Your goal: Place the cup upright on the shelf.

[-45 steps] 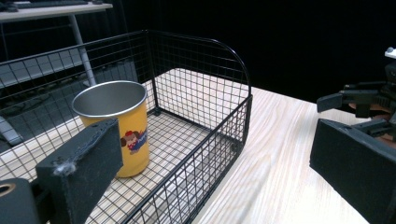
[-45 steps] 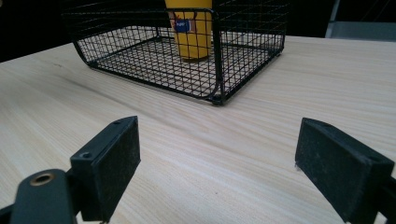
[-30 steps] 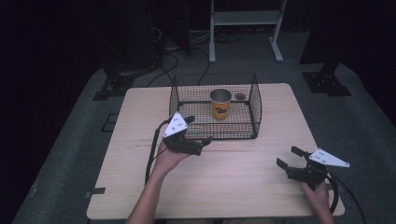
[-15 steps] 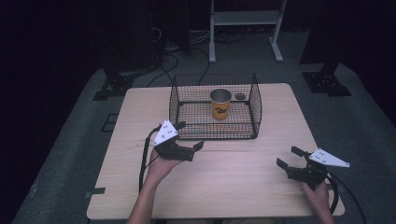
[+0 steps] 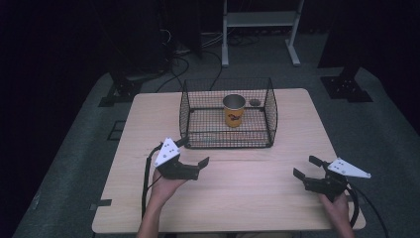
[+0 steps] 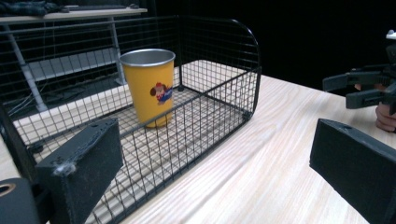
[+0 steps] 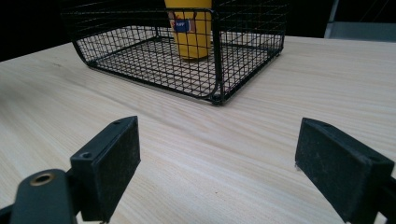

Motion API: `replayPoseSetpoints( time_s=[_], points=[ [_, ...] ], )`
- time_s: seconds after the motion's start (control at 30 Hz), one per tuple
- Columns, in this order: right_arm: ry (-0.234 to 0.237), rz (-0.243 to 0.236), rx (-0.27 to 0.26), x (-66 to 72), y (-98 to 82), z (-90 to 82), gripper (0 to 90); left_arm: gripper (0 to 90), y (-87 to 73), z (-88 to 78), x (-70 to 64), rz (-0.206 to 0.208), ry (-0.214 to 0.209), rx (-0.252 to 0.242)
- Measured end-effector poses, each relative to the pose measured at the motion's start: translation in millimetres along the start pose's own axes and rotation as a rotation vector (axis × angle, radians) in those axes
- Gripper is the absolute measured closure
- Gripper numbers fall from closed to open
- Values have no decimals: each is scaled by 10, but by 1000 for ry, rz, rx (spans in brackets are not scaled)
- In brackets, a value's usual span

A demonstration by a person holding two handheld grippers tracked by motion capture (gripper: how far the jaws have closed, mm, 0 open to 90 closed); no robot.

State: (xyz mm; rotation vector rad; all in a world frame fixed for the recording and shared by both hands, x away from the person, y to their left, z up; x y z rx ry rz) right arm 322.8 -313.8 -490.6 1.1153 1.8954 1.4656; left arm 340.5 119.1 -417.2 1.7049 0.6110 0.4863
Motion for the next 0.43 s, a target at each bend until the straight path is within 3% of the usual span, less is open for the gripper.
replayPoseSetpoints(
  time_s=[0.43],
  points=[
    [-8, -5, 3, 7, -2, -1, 130, 21, -210, -192, -63, -13, 35, -3]
  ],
)
Point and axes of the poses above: each handheld gripper's, and its own axes: z roughly forward along the jaws, y roughly out of its top, x roughly to its left, the point moved 4 cm from there along z, roughly forward along the jaws, and after that the axes turned 2 degrees about -y, right-handed, at the moved point
